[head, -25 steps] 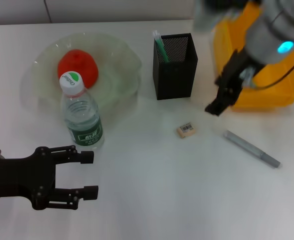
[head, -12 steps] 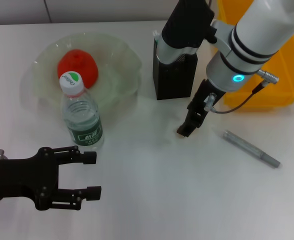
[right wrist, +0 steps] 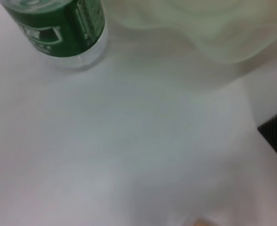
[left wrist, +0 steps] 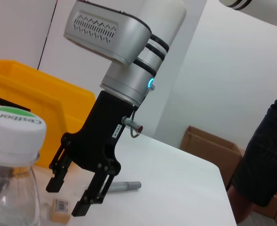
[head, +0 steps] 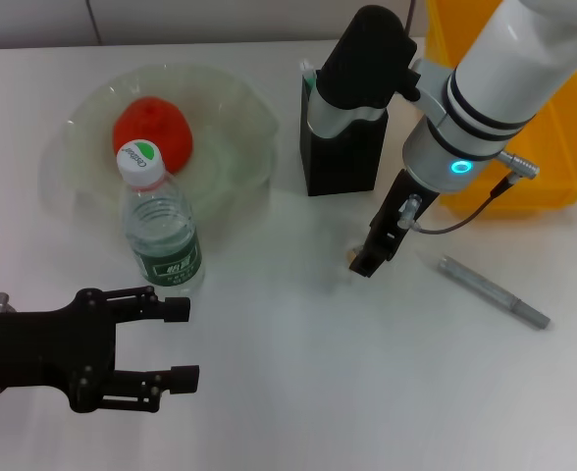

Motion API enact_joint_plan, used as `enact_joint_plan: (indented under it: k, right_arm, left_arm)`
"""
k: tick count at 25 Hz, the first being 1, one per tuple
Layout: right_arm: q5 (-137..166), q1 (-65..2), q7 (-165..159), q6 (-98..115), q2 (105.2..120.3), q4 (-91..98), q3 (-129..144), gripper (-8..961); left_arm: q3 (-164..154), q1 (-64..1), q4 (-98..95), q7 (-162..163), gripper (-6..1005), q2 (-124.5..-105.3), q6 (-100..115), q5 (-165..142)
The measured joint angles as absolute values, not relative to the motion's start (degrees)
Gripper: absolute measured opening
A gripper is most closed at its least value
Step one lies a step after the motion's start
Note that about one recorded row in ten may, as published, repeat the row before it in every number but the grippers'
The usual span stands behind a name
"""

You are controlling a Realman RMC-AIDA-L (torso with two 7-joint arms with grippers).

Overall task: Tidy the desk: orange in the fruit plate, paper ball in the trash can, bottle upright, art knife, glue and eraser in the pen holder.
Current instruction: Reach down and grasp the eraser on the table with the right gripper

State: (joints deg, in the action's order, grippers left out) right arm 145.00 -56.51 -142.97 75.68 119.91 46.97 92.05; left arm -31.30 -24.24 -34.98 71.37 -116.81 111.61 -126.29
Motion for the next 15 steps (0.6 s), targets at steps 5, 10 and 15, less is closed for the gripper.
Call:
enact_joint_plan:
  k: [5, 10, 15]
  right_arm:
    - [143.7, -57.4, -142.7, 74.0, 119.91, 44.1, 93.5, 647]
    - [143.1, -57.6, -142.6, 73.7, 119.89, 44.2, 94.3, 509]
    - [143.1, -56.3, -142.7, 75.9, 119.74, 47.9, 93.8, 432]
  left_arm:
    - [-31.1, -24.3, -35.0, 71.4, 836, -116.84, 111.6, -126.3]
    - [-30.9, -24.2, -35.0, 71.4, 836, -116.80, 111.8, -126.3]
    - [-30.9, -23.9, -35.0, 71.4, 836, -116.69, 111.7, -126.3]
